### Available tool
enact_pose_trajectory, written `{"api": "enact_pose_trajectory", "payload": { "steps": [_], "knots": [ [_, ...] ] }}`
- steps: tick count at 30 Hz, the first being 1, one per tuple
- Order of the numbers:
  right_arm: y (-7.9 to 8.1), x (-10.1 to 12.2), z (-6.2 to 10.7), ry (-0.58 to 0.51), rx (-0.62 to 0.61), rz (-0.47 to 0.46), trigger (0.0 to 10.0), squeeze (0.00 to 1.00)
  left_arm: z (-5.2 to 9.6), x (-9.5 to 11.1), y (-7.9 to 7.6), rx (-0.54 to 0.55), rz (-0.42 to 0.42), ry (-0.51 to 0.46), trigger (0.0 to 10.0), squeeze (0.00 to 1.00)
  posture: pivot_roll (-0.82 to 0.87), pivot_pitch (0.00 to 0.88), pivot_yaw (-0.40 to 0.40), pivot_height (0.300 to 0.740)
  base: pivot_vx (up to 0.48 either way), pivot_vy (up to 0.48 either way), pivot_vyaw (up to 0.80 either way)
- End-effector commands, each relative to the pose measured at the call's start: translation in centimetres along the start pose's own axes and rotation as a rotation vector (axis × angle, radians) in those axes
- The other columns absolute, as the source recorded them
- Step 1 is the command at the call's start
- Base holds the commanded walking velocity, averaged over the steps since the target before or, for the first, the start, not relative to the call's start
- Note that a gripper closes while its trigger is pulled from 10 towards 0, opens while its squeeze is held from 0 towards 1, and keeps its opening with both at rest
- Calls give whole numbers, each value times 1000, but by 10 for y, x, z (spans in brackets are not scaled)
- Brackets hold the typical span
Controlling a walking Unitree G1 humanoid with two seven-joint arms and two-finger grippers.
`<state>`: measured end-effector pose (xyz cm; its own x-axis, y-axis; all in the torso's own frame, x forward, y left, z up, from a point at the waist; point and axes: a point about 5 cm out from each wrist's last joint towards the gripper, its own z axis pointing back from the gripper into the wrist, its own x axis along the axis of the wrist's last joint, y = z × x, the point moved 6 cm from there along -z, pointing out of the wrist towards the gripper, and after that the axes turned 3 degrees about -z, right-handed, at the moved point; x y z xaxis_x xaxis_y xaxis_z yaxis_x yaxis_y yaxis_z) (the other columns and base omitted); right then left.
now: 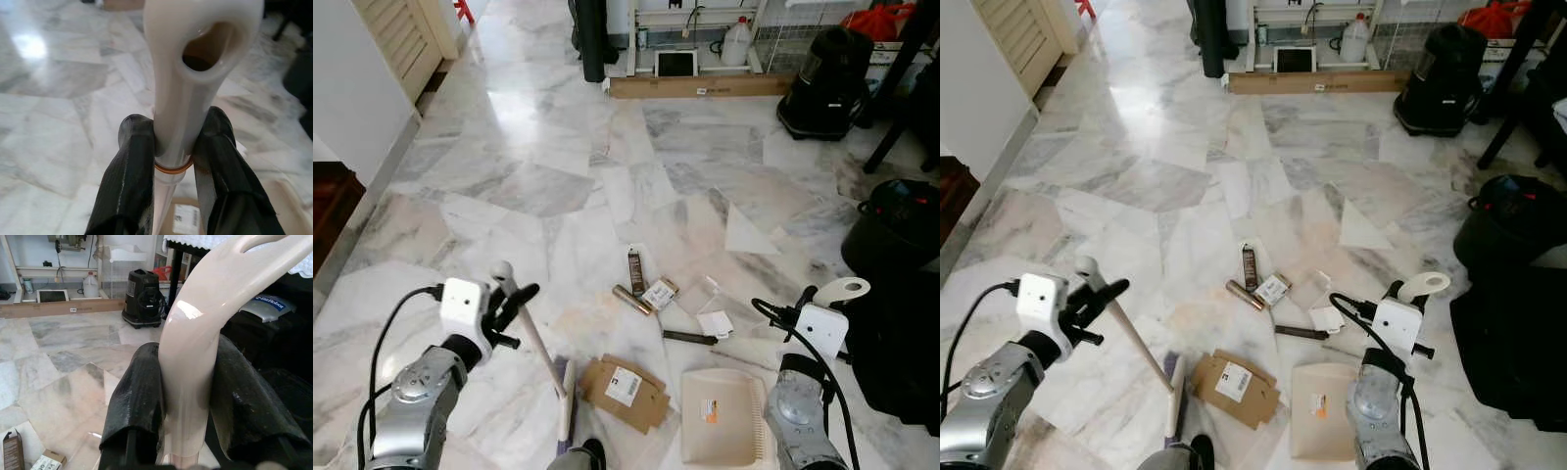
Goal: Sweep floor
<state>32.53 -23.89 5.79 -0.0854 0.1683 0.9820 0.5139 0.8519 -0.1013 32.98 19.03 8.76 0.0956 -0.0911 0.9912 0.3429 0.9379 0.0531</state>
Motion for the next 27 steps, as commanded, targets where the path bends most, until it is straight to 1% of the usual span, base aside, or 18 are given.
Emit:
{"api": "enact_pose_trajectory", "payload": {
  "steps": [1,2,4,10,15,16,17,19,21,24,26,27],
  "knots": [
    [1,-10,8,39,14,4,10000,0,4,-13,-7,-33,65,43,10000,0,171,226,53,740,0,0,0],
    [1,-11,9,41,19,2,10000,0,5,-12,-8,-36,76,42,10000,0,172,228,51,740,0,0,0],
    [4,-11,11,45,29,-2,10000,0,5,-12,-9,-42,72,41,10000,0,173,233,49,740,0,0,0],
    [9,-11,12,48,44,-8,10000,0,3,3,-11,-70,92,2,10000,0,179,238,44,740,0,0,0],
    [13,-10,11,52,57,-15,10000,0,1,11,-14,-110,132,-17,10000,0,180,236,42,740,0,0,0],
    [15,-10,11,55,63,-22,10000,0,2,13,-20,-157,163,-2,10000,0,185,233,41,740,0,0,0],
    [17,-10,10,58,65,-25,10000,0,3,12,-25,-199,158,17,10000,0,186,230,41,740,0,0,0],
    [17,-10,10,61,65,-28,10000,0,5,13,-27,-214,165,22,10000,0,188,225,41,740,0,0,0],
    [21,-10,8,68,68,-39,10000,0,8,16,-28,-238,202,19,10000,0,195,215,41,740,0,0,0],
    [24,-9,6,71,72,-47,10000,0,8,22,-30,-256,233,5,10000,0,198,204,40,740,0,0,0],
    [30,-5,2,71,81,-61,10000,0,5,30,-36,-287,270,-19,10000,0,202,184,37,740,0,0,0],
    [30,-5,2,71,81,-61,10000,0,5,30,-36,-287,270,-19,10000,0,202,184,37,740,0,0,0]
  ]
}}
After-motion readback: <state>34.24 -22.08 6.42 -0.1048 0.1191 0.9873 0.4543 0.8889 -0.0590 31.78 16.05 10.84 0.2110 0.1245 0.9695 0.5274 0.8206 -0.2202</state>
